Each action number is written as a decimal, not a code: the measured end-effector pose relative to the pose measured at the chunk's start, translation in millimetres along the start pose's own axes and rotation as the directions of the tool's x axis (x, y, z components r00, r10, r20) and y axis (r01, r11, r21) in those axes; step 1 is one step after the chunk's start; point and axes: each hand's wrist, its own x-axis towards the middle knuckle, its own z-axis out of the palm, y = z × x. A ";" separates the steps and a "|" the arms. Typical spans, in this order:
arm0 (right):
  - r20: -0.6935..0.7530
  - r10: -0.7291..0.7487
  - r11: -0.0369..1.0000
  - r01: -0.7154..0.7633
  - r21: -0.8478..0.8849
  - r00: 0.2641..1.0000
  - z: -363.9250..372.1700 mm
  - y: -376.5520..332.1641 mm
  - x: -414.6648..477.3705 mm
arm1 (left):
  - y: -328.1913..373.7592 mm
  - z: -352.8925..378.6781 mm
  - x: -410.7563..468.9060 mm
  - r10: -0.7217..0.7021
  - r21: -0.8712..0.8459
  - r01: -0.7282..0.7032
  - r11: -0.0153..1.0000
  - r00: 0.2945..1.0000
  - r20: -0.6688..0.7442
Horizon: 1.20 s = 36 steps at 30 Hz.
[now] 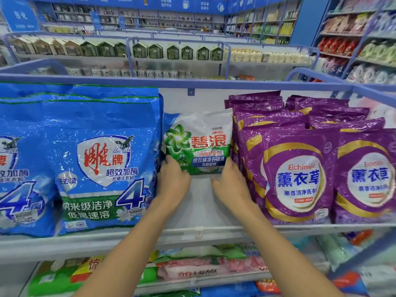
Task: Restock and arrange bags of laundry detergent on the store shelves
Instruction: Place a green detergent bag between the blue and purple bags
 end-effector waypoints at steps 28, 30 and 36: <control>0.207 -0.264 0.941 0.299 -0.158 0.942 -89.2 141.0 -262.5 | -33.3 -24.0 -308.9 0.228 0.388 -0.299 0.872 0.949 0.218; 0.198 -0.227 0.951 0.261 -0.164 0.954 -90.5 156.1 -274.2 | -36.3 -17.7 -323.2 0.227 0.377 -0.310 0.873 0.941 0.250; 0.173 -0.102 0.979 0.130 -0.158 0.980 -102.7 179.7 -307.0 | -31.6 -2.7 -349.8 0.276 0.300 -0.361 0.883 0.916 0.289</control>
